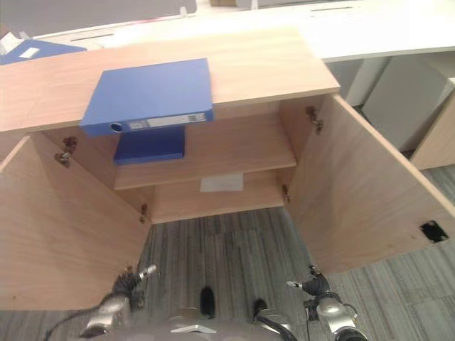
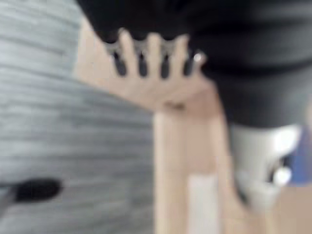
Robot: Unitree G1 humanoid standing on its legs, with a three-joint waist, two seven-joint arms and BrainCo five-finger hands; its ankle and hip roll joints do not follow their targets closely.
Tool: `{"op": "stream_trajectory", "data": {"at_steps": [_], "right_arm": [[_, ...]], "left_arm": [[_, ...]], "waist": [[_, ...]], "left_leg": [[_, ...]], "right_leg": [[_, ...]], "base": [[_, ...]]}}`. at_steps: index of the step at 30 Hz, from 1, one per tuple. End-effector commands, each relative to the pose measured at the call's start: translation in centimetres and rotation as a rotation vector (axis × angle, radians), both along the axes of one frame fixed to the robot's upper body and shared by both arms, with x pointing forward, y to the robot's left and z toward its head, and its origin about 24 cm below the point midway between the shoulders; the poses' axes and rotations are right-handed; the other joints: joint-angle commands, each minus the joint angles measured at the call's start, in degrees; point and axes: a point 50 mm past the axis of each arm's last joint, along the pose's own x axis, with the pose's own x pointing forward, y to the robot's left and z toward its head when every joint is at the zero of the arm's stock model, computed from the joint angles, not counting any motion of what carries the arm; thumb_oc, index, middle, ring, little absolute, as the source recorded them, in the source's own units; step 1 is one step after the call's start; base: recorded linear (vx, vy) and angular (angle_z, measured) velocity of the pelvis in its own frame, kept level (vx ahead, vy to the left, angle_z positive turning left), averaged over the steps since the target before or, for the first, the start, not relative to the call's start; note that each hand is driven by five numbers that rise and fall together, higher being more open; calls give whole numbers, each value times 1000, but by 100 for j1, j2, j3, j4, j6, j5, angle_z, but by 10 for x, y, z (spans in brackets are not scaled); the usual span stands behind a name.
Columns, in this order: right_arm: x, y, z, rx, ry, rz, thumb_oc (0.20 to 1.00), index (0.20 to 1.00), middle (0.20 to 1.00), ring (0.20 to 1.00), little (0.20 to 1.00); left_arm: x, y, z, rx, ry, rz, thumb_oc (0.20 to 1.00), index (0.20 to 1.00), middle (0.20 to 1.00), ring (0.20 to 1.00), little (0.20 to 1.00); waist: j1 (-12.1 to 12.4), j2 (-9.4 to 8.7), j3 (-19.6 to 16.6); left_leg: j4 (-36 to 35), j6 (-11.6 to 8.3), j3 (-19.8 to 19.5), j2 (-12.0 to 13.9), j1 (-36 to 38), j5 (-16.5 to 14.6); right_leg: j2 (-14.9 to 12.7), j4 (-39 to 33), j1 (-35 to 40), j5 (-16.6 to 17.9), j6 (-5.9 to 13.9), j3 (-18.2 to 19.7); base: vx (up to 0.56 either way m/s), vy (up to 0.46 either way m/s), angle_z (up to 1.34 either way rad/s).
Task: Put the empty folder in the office cabinet
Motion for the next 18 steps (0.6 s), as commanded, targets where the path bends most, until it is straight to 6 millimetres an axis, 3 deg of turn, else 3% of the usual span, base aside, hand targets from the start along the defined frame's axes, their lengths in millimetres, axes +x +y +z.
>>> {"op": "stream_trajectory", "data": {"at_steps": [1, 5, 6, 9, 11, 18], "right_arm": [[16, 1, 9, -40, -59, 31, 1000, 1000, 1000, 1000, 1000], [14, -2, 9, -41, -66, -5, 1000, 1000, 1000, 1000, 1000], [11, -6, 9, -37, -57, -23, 1000, 1000, 1000, 1000, 1000], [7, -8, 7, -35, -42, -20, 1000, 1000, 1000, 1000, 1000], [-6, -12, 1, -21, -5, -48, 1000, 1000, 1000, 1000, 1000], [-17, -18, -2, -40, 13, -39, 1000, 1000, 1000, 1000, 1000]], "left_arm": [[28, 33, 40, 281, -195, -15, 1000, 1000, 1000, 1000, 1000], [45, 48, 75, 426, -335, -9, 1000, 1000, 1000, 1000, 1000], [53, 53, 94, 513, -411, -12, 1000, 1000, 1000, 1000, 1000], [56, 56, 102, 574, -446, -18, 1000, 1000, 1000, 1000, 1000], [61, 55, 121, 731, -536, -68, 1000, 1000, 1000, 1000, 1000], [76, 52, 149, 1077, -623, -120, 1000, 1000, 1000, 1000, 1000]], "waist": [[258, 41, -71], [258, -14, -34], [231, -94, -3], [179, -126, 20], [117, -189, -25], [2, -281, -265]], "left_leg": [[10, 149, -11, 37, 4, -551], [10, 159, 30, 7, -2, -622], [10, 126, 50, -39, 4, -661], [10, 141, 24, -73, 31, -692], [10, 136, 53, -78, 55, -714], [10, 11, 255, 7, 154, -785]], "right_leg": [[-674, 870, -432, -150, 452, -197], [-497, 740, -574, -68, 470, -174], [-413, 324, -634, 211, 517, -80], [-359, 190, -706, 356, 542, 94], [-206, 3, -635, 380, 473, 352], [-66, -449, -313, 350, 394, 468]], "base": [[53, 70, -1], [27, -26, -9], [30, -88, -1], [53, -64, 1], [119, -144, 10], [103, -91, 7]]}}
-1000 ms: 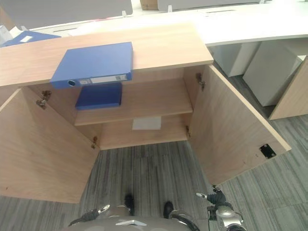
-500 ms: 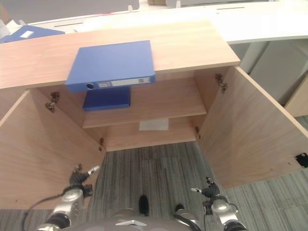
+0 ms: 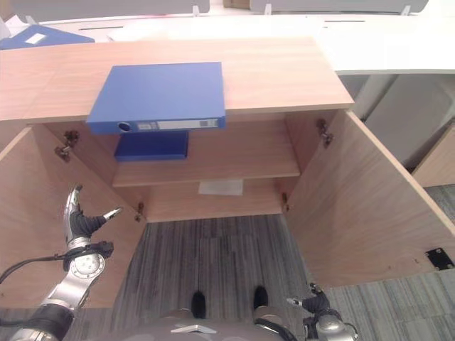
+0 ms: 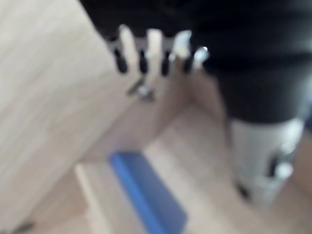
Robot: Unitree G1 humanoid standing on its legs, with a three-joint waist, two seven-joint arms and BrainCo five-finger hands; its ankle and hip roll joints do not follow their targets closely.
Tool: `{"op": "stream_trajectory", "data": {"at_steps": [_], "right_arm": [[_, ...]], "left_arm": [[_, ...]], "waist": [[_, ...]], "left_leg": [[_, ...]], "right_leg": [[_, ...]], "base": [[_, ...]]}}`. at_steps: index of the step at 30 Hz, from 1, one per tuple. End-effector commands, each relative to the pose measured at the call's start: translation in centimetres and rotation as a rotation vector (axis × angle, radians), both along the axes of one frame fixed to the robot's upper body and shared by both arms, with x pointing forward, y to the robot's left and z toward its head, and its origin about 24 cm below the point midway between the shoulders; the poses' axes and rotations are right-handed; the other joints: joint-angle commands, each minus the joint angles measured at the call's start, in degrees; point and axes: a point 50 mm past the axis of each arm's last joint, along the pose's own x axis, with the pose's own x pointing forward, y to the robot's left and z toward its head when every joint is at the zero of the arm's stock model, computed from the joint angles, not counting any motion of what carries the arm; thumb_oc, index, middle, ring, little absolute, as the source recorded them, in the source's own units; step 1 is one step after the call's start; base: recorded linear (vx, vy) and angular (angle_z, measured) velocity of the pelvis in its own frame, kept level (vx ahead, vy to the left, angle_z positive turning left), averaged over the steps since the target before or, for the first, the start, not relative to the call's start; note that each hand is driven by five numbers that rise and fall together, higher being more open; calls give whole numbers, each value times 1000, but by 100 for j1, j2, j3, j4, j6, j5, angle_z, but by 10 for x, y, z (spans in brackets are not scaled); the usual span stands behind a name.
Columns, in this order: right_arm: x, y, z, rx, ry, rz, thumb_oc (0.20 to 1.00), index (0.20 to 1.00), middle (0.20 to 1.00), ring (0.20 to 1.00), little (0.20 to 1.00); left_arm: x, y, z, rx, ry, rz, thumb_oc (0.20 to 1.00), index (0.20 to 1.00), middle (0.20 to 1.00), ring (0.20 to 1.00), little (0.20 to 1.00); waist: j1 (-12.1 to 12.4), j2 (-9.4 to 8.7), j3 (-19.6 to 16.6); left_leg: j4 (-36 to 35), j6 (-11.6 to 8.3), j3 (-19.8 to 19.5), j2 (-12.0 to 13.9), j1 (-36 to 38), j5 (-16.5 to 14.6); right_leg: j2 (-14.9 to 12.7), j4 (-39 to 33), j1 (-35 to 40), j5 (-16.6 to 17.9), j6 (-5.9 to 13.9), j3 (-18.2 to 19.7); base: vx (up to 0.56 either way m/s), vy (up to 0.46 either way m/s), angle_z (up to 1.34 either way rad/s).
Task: Put the empty folder in the office cabinet
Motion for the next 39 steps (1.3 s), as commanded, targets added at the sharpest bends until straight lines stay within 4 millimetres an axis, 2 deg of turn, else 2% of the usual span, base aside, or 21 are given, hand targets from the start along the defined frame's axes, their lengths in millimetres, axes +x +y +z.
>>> {"op": "stream_trajectory", "data": {"at_steps": [1, 8, 13, 18, 26, 31, 39], "right_arm": [[22, -10, 11, -23, -99, 9, 1000, 1000, 1000, 1000, 1000], [12, -8, 7, -26, -76, -17, 1000, 1000, 1000, 1000, 1000], [5, -8, 6, -33, -60, -25, 1000, 1000, 1000, 1000, 1000], [2, -11, 6, -36, -49, -24, 1000, 1000, 1000, 1000, 1000], [-2, -16, 6, -53, -42, -17, 1000, 1000, 1000, 1000, 1000], [-4, -24, 7, -60, -38, -25, 1000, 1000, 1000, 1000, 1000], [-5, -31, 9, -73, -40, -30, 1000, 1000, 1000, 1000, 1000]], "left_arm": [[21, 11, 35, 253, -153, 19, 1000, 1000, 1000, 1000, 1000], [21, 21, 59, 480, -313, 122, 1000, 1000, 1000, 1000, 1000], [24, 25, 76, 636, -428, 121, 1000, 1000, 1000, 1000, 1000], [27, 28, 85, 712, -458, 92, 1000, 1000, 1000, 1000, 1000], [39, 29, 83, 788, -375, 9, 1000, 1000, 1000, 1000, 1000], [51, 39, 78, 830, -278, 4, 1000, 1000, 1000, 1000, 1000], [59, 54, 78, 853, -180, 38, 1000, 1000, 1000, 1000, 1000]], "waist": [[-106, 42, -183], [-203, 75, -264], [-268, 95, -317], [-346, 111, -339], [-515, 164, -405], [-689, 194, -431], [-849, 221, -429]], "left_leg": [[9, 166, 334, -244, -9, -589], [9, 52, 390, -148, 85, -623], [9, 15, 399, -117, 118, -657], [9, -18, 423, -95, 140, -688], [9, -10, 529, -105, 200, -742], [9, 19, 661, -134, 268, -795], [9, 76, 781, -180, 333, -846]], "right_leg": [[45, 18, 95, -242, 70, 142], [73, 18, 166, -334, 55, 135], [80, 18, 189, -385, 50, 153], [84, 18, 189, -413, 61, 191], [84, 18, 187, -418, 92, 279], [86, 18, 180, -396, 123, 382], [83, 18, 160, -361, 146, 512]], "base": [[72, -72, -8], [55, -39, -5], [44, -3, -3], [35, 12, -4], [34, 39, -9], [39, 50, -9], [33, 55, -11]]}}
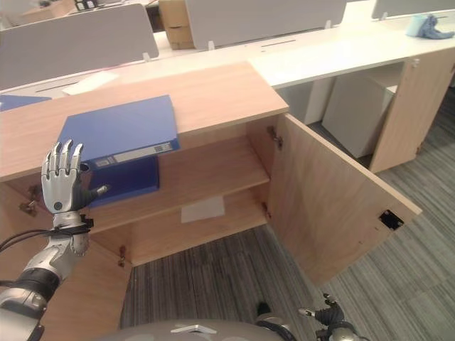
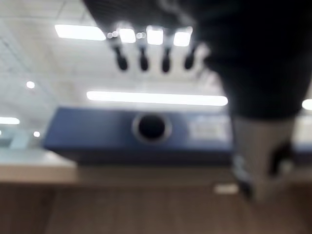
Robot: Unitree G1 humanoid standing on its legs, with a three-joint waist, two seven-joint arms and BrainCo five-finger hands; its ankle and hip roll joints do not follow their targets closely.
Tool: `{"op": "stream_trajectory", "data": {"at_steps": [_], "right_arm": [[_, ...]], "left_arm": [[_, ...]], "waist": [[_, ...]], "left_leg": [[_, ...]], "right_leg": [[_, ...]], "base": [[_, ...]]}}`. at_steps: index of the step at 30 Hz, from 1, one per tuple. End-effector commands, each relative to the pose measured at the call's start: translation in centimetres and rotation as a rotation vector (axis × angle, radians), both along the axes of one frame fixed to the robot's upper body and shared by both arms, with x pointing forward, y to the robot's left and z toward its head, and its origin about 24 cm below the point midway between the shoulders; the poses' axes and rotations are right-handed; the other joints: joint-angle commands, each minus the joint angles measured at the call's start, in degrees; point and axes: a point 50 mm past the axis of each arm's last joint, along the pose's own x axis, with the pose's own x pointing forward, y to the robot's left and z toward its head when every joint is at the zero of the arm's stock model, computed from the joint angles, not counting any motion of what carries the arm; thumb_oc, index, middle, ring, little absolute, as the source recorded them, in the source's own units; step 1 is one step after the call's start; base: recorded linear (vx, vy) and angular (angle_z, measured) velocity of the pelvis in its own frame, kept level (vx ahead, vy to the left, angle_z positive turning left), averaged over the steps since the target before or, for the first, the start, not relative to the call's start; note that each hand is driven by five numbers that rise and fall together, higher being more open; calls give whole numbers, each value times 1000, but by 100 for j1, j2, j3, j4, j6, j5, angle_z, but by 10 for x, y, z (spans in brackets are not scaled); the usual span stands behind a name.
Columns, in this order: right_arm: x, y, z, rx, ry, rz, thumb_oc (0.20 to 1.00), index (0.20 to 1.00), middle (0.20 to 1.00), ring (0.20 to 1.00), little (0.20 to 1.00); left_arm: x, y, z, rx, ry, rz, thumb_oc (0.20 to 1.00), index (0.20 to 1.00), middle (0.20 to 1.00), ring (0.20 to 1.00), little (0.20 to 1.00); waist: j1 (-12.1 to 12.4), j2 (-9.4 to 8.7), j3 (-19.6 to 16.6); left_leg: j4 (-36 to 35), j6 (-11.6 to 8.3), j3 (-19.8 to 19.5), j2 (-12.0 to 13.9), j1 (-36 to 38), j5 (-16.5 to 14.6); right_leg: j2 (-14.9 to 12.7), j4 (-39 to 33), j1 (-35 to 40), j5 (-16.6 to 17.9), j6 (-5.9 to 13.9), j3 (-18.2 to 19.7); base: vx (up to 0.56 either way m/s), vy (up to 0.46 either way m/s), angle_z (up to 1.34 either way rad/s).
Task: Put the empty folder in the office cabinet
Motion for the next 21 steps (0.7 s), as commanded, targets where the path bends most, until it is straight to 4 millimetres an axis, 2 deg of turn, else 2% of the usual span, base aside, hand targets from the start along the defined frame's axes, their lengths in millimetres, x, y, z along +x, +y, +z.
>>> {"op": "stream_trajectory", "data": {"at_steps": [1, 11, 18, 19, 20, 21], "right_arm": [[18, -13, 8, -36, -65, 12, 1000, 1000, 1000, 1000, 1000], [20, -26, 14, -69, -85, 5, 1000, 1000, 1000, 1000, 1000], [26, -38, 21, -95, -124, 1, 1000, 1000, 1000, 1000, 1000], [29, -39, 23, -98, -135, 0, 1000, 1000, 1000, 1000, 1000], [30, -39, 23, -99, -140, -2, 1000, 1000, 1000, 1000, 1000], [33, -40, 25, -98, -155, -6, 1000, 1000, 1000, 1000, 1000]], "left_arm": [[25, 24, 45, 103, -88, 42, 1000, 1000, 1000, 1000, 1000], [31, 48, 51, 94, 37, 148, 1000, 1000, 1000, 1000, 1000], [36, 55, 54, 90, 107, 169, 1000, 1000, 1000, 1000, 1000], [38, 55, 55, 86, 108, 173, 818, 818, 818, 818, 818], [38, 55, 56, 84, 108, 175, 548, 548, 548, 548, 548], [41, 56, 60, 76, 113, 180, 200, 200, 200, 200, 200]], "waist": [[-117, -154, 143], [-255, -157, 140], [-306, -226, 195], [-310, -243, 212], [-309, -249, 218], [-309, -275, 240]], "left_leg": [[12, 226, 225, -302, 144, -776], [12, 263, 361, -330, 145, -803], [12, 257, 441, -286, 72, -748], [12, 258, 454, -281, 54, -740], [12, 259, 459, -279, 45, -737], [12, 260, 474, -269, 10, -726]], "right_leg": [[-50, 20, 232, -432, 242, 74], [-44, 20, 170, -379, 291, 175], [0, 20, 76, -326, 289, 259], [6, 20, 53, -316, 290, 273], [8, 20, 42, -312, 291, 279], [21, 20, 1, -300, 291, 309]], "base": [[14, 70, -16], [7, 68, -5], [-17, 77, -8], [-50, 44, 0], [-65, 27, 0], [-71, 9, 0]]}}
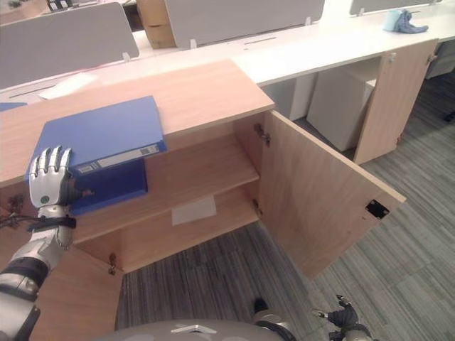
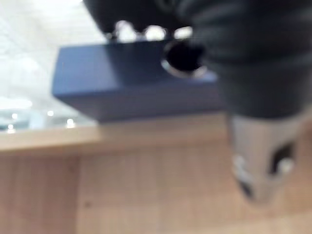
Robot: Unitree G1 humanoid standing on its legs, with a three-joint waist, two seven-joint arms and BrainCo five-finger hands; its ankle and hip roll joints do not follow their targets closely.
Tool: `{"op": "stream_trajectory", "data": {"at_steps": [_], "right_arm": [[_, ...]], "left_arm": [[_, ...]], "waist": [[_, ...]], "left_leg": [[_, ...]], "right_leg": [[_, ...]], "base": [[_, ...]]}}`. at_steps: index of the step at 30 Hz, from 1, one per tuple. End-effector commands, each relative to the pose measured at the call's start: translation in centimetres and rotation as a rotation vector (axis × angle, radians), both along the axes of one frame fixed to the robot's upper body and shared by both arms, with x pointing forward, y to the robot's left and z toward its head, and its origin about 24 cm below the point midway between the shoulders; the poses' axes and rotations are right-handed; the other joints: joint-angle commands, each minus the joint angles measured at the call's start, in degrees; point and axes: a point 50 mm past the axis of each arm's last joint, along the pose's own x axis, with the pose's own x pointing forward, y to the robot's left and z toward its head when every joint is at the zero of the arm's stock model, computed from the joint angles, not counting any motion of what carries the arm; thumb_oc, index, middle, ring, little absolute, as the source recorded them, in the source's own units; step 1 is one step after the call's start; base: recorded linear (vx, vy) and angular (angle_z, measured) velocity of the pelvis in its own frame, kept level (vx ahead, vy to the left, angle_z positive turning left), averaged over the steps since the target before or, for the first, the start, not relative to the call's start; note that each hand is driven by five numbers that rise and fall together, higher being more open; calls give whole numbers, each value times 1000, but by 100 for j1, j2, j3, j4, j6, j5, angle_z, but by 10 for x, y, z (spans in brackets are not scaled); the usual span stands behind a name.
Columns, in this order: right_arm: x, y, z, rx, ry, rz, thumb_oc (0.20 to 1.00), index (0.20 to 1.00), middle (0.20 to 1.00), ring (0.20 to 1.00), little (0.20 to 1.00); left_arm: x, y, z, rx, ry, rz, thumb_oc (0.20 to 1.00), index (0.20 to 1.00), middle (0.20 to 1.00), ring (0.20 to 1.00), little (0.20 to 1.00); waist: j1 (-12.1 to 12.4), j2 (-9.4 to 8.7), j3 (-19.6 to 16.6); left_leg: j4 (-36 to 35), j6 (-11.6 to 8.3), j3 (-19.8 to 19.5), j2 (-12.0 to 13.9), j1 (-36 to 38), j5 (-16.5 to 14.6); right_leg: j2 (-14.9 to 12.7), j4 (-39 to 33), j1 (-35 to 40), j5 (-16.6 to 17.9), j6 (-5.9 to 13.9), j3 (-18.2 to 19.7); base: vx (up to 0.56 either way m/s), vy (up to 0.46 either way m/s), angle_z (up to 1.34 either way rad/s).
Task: Put the empty folder in the office cabinet
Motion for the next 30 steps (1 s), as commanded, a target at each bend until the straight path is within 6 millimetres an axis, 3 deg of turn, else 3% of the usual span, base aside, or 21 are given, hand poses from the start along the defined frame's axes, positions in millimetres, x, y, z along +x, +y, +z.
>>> {"op": "stream_trajectory", "data": {"at_steps": [1, 4, 9, 17, 21, 24, 30], "right_arm": [[38, -13, 18, -33, -155, 19, 1000, 1000, 1000, 1000, 1000], [46, -13, 22, -26, -189, 11, 1000, 1000, 1000, 1000, 1000], [47, -15, 25, -42, -227, 9, 1000, 1000, 1000, 1000, 1000], [66, -1, 43, 22, -372, 85, 1000, 1000, 1000, 1000, 1000], [85, 22, 58, 125, -451, 203, 1000, 1000, 1000, 1000, 1000], [105, 54, 76, 258, -526, 336, 1000, 1000, 1000, 1000, 1000], [128, 89, 107, 357, -636, 458, 1000, 1000, 1000, 1000, 1000]], "left_arm": [[24, 23, 53, 49, -90, 56, 200, 200, 200, 200, 200], [29, 22, 61, 57, -102, 53, 200, 200, 200, 200, 200], [30, 18, 62, 49, -132, 23, 200, 200, 200, 200, 200], [27, -6, 82, -24, -408, -111, 200, 200, 200, 200, 200], [24, -23, 101, -124, -541, -219, 200, 200, 200, 200, 200], [17, -42, 128, -291, -658, -339, 200, 200, 200, 200, 200], [0, -74, 135, -675, -650, -525, 200, 200, 200, 200, 200]], "waist": [[-167, -127, 173], [-147, -189, 220], [-165, -140, 217], [-133, -98, 159], [-32, -129, 119], [162, -150, 64], [417, -173, 21]], "left_leg": [[12, 270, 281, -245, 0, -657], [12, 272, 307, -231, -65, -633], [12, 273, 267, -249, -19, -640], [12, 267, 171, -288, 103, -701], [12, 254, 64, -300, 119, -709], [12, 245, -98, -300, 105, -671], [12, 234, -299, -300, 99, -612]], "right_leg": [[9, -8, 90, -340, 267, 93], [24, -8, -5, -283, 291, 143], [2, -8, 42, -279, 301, 118], [-83, -8, 192, -333, 298, -47], [-120, -8, 273, -379, 287, -188], [-154, -8, 356, -432, 269, -312], [-177, -8, 444, -473, 248, -473]], "base": [[-95, -3, -4], [-103, -33, -11], [-17, -1, -5], [-20, -15, 4], [-41, -70, 14], [-52, -77, 20], [-31, -43, 18]]}}
